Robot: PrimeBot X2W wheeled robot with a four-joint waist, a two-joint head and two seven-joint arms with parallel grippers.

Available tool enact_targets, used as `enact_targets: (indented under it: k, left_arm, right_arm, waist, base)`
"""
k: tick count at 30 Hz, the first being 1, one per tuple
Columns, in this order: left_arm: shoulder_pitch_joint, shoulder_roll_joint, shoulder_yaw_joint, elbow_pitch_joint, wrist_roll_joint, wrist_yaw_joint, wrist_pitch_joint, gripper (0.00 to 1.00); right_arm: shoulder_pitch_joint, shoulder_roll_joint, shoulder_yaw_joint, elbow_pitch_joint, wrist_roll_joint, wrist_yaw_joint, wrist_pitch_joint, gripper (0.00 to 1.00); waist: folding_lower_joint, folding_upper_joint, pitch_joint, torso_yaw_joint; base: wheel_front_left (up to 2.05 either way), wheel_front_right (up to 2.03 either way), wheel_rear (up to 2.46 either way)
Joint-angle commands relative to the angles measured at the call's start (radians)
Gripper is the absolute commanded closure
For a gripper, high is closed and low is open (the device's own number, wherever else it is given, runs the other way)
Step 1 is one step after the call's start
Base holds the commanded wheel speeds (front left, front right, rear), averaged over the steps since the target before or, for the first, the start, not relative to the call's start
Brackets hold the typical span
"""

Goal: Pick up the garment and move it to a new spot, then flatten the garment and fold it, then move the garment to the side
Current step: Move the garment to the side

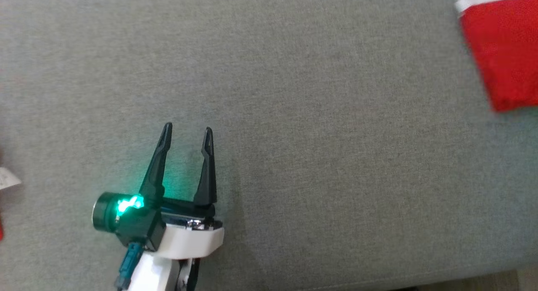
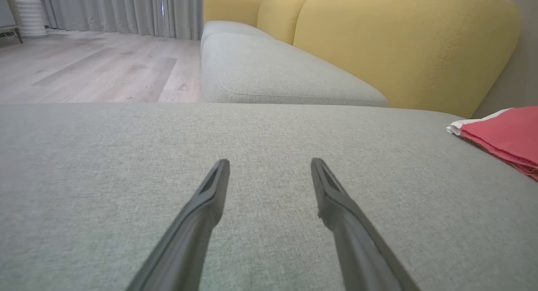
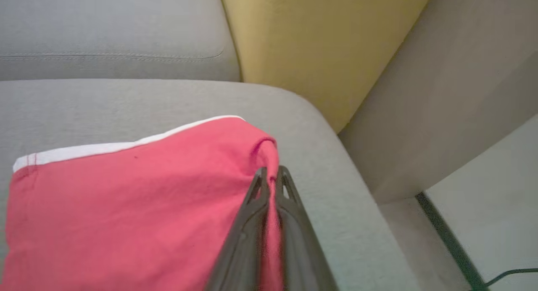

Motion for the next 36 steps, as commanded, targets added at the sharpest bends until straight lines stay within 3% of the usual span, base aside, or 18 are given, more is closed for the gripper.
enact_targets:
  k: [1,2,3,4,8,13,17,22,27,36]
  left_arm:
    - [-0.014,-0.003,0.038,-0.033,0.009,-0.004,-0.005,0.0]
    - [-0.019,-0.003,0.04,-0.032,0.01,-0.006,-0.005,0.0]
    - [-0.023,-0.003,0.042,-0.031,0.011,-0.009,-0.005,0.0]
    - [-0.027,-0.003,0.044,-0.029,0.011,-0.011,-0.005,0.0]
    - [-0.035,-0.003,0.046,-0.013,0.005,-0.017,-0.005,0.0]
    - [-0.012,-0.003,0.036,0.003,-0.014,-0.004,-0.005,0.0]
    - [0.025,-0.003,0.028,0.021,-0.04,0.015,-0.005,0.0]
    - [0.084,-0.003,0.026,0.061,-0.073,0.033,-0.005,0.0]
    - [0.155,-0.003,0.043,0.096,-0.103,0.033,-0.005,0.0]
    - [0.245,-0.003,0.096,0.036,-0.075,0.041,-0.005,0.0]
  right_arm:
    - [-0.009,-0.054,-0.022,-0.019,-0.025,0.007,-0.016,1.0]
    - [-0.017,-0.06,-0.044,-0.014,-0.046,0.007,-0.024,0.93]
    - [-0.023,-0.06,-0.065,-0.01,-0.068,0.007,-0.029,0.53]
    - [-0.029,-0.056,-0.085,-0.004,-0.091,0.007,-0.029,0.0]
    - [-0.039,-0.001,-0.132,-0.015,-0.222,0.007,-0.067,0.0]
    - [0.017,0.169,-0.083,-0.065,-0.311,0.007,-0.086,0.0]
    - [0.125,0.292,0.012,-0.093,-0.289,0.007,-0.122,0.0]
    - [0.271,0.389,0.163,-0.082,-0.191,0.007,-0.233,0.0]
    - [0.394,0.442,0.276,-0.06,-0.126,0.007,-0.36,0.0]
    - [0.589,0.512,0.225,-0.311,-0.183,0.007,-0.372,0.0]
  waist:
    - [-0.0002,0.0,0.024,-0.013]
    - [-0.0002,0.0,0.029,-0.013]
    - [-0.0002,0.0,0.032,-0.013]
    - [-0.0002,0.0,0.033,-0.013]
    - [-0.0002,0.0,0.0,-0.005]
    - [-0.0002,0.0,-0.113,0.022]
    - [-0.0002,0.0,-0.222,0.052]
    - [-0.0002,0.0,-0.352,0.096]
    - [-0.0002,0.0,-0.469,0.121]
    - [-0.0002,0.0,-0.566,0.132]
  base:
    - [0.0,0.0,0.0]
    - [0.0,0.0,0.0]
    - [0.0,0.0,0.0]
    - [0.0,0.0,0.0]
    - [0.0,0.0,0.0]
    - [0.0,0.0,0.0]
    - [0.0,0.0,0.0]
    - [0.0,0.0,0.0]
    - [0.0,0.0,0.0]
    - [0.0,0.0,0.0]
